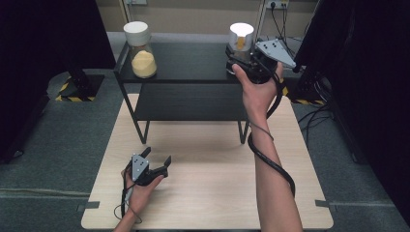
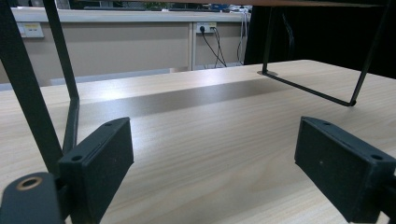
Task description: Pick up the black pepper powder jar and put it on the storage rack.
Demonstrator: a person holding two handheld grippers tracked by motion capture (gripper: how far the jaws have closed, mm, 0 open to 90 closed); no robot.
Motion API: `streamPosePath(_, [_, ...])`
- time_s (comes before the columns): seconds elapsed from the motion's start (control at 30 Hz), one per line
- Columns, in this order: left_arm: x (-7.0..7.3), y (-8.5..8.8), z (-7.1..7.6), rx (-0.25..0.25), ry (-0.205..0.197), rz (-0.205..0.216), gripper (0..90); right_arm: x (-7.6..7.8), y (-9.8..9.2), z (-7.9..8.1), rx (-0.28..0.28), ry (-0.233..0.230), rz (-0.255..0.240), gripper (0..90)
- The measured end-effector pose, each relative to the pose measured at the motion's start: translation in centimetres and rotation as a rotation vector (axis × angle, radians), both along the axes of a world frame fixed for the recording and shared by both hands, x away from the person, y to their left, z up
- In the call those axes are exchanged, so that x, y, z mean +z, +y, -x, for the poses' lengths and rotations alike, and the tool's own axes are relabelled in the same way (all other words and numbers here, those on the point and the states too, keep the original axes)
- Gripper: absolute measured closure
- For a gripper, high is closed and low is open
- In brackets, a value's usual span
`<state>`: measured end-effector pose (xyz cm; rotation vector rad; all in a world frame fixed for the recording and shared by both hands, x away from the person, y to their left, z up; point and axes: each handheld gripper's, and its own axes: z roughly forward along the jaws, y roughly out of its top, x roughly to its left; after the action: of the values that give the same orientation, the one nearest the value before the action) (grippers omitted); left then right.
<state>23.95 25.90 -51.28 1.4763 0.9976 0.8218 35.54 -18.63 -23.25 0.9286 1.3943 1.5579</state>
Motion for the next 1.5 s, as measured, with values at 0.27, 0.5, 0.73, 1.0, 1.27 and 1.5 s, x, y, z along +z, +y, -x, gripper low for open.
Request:
streamPosePath(0.27, [0.0,0.0,0.0,0.001,-0.001,0.006,11.3,-0.6,-0.8,1.4,0.041,-0.016,-0.005,7.7])
streamPosePath(0.5, [0.0,-0.1,0.0,0.001,-0.002,0.002,11.3,-1.5,-1.5,2.8,0.070,-0.015,-0.001,7.7])
streamPosePath(0.73, [0.0,-0.1,0.0,0.002,-0.002,0.000,11.3,-2.4,-1.9,3.8,0.089,-0.009,0.017,7.7])
streamPosePath(1.0, [0.0,-0.1,0.0,0.002,-0.002,-0.001,11.3,-3.7,-2.0,4.6,0.105,0.003,0.029,7.5])
streamPosePath(1.27, [0.0,-0.1,0.0,0.002,-0.003,0.000,11.3,-4.7,-1.9,5.2,0.111,0.007,0.037,7.3])
streamPosePath(1.5, [-0.1,-0.1,0.0,0.002,-0.004,0.000,11.3,-5.4,-2.0,5.6,0.116,0.013,0.049,7.2])
